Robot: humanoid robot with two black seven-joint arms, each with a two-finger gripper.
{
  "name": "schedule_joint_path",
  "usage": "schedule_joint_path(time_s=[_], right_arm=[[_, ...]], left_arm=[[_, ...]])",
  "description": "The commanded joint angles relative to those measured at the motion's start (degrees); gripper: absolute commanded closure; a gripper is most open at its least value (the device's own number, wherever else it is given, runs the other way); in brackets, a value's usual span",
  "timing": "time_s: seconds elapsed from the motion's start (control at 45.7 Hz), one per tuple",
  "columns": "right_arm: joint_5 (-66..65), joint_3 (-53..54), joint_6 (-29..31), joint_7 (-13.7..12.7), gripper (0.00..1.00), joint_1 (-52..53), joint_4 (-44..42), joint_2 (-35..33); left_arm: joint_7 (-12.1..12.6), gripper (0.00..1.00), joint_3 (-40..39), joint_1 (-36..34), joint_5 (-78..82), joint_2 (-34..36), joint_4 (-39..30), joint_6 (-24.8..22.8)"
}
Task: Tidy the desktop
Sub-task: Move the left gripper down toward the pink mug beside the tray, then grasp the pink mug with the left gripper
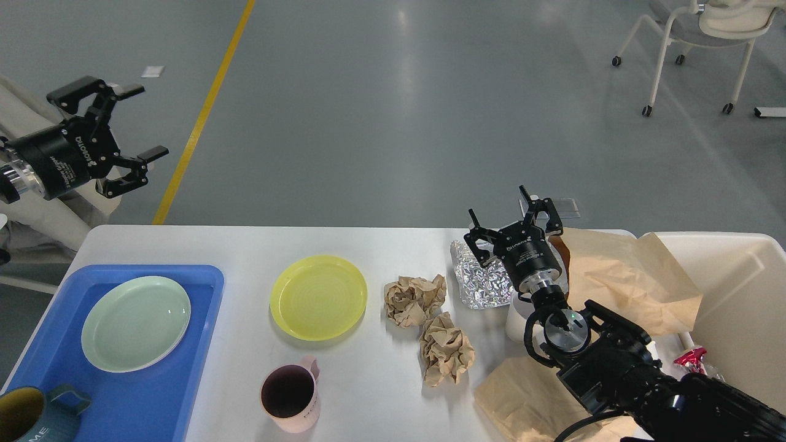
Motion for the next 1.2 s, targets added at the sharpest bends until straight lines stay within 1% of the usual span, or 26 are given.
schedule_joint_path(time_s=[0.0,0.088,0.175,0.219,0.306,0.35,0.438,0.482,0.525,0.613,0.722,0.766,0.81,0.854,0.876,0.919,0.963,1.007,1.029,1.073,1.116,1.182], right_arm=[[0.0,0.0,-0.01,0.0,0.0,-0.05,-0.01,0.0],[0.0,0.0,-0.01,0.0,0.0,-0.05,-0.1,0.0],[0.0,0.0,-0.01,0.0,0.0,-0.05,-0.18,0.0],[0.0,0.0,-0.01,0.0,0.0,0.04,-0.18,0.0],[0.0,0.0,-0.01,0.0,0.0,0.04,-0.18,0.0],[0.0,0.0,-0.01,0.0,0.0,-0.05,-0.18,0.0],[0.0,0.0,-0.01,0.0,0.0,0.04,-0.1,0.0],[0.0,0.0,-0.01,0.0,0.0,0.04,-0.1,0.0],[0.0,0.0,-0.01,0.0,0.0,0.04,-0.1,0.0],[0.0,0.0,-0.01,0.0,0.0,-0.05,-0.1,0.0],[0.0,0.08,-0.01,0.0,0.0,-0.05,-0.1,0.0],[0.0,0.0,-0.01,0.0,0.0,0.04,-0.1,0.0],[0.0,0.0,-0.01,0.0,0.0,0.04,-0.1,0.0],[0.0,0.0,-0.01,0.0,0.0,-0.05,-0.1,0.0],[0.0,0.0,-0.01,0.0,0.0,0.04,-0.1,0.0],[0.0,0.0,-0.01,0.0,0.0,0.04,-0.1,0.0],[0.0,0.0,-0.01,0.0,0.0,0.04,-0.1,0.0],[0.0,0.0,-0.01,0.0,0.0,0.04,-0.1,0.0],[0.0,0.0,-0.01,0.0,0.0,0.04,-0.1,0.0],[0.0,0.0,-0.01,0.0,0.0,0.04,-0.1,0.0],[0.0,0.0,-0.01,0.0,0.0,0.04,-0.1,0.0],[0.0,0.0,-0.01,0.0,0.0,0.04,-0.01,0.0]], left_arm=[[-1.69,0.01,26.16,-16.32,0.79,6.58,-14.33,0.53],[-3.27,0.01,41.19,-28.0,5.43,8.61,-25.5,2.55],[-6.61,0.01,54.73,-38.65,12.38,8.0,-34.73,6.23],[-8.19,0.01,59.84,-42.52,15.28,7.47,-38.6,8.34],[-8.99,0.01,66.18,-47.54,20.82,4.66,-42.66,12.56],[-9.16,0.01,67.5,-48.69,23.71,3.52,-43.28,14.23],[-9.17,0.01,67.51,-49.74,30.04,2.72,-44.42,17.31],[-9.43,0.01,67.25,-50.53,32.16,2.63,-45.73,17.58],[-10.3,0.01,66.81,-51.24,31.73,2.37,-47.75,17.06],[-14.43,0.01,66.89,-50.71,27.96,-1.4,-50.13,16.88],[-20.67,0.01,67.24,-46.85,24.61,-6.06,-51.54,15.22],[-23.48,0.01,67.07,-46.14,23.82,-7.12,-51.72,12.24],[-24.89,0.01,66.98,-45.79,23.47,-8.52,-51.63,8.28],[-24.81,0.01,66.89,-45.44,23.55,-10.02,-51.72,5.99],[-24.38,0.01,66.81,-45.0,23.55,-10.63,-51.72,5.72],[-22.36,0.01,66.63,-43.16,24.08,-11.78,-51.54,7.38],[-19.11,0.01,66.19,-40.53,24.26,-12.57,-51.45,11.23],[-15.95,0.02,64.97,-37.46,24.34,-13.45,-51.45,16.59],[-14.98,0.02,64.44,-36.22,24.43,-13.89,-51.45,18.79],[-13.48,0.02,63.56,-33.41,24.87,-14.42,-51.54,22.84],[-12.34,0.03,62.94,-31.21,26.62,-15.03,-51.54,25.92],[-11.37,0.04,61.8,-28.92,29.87,-16.08,-51.45,29.87]])
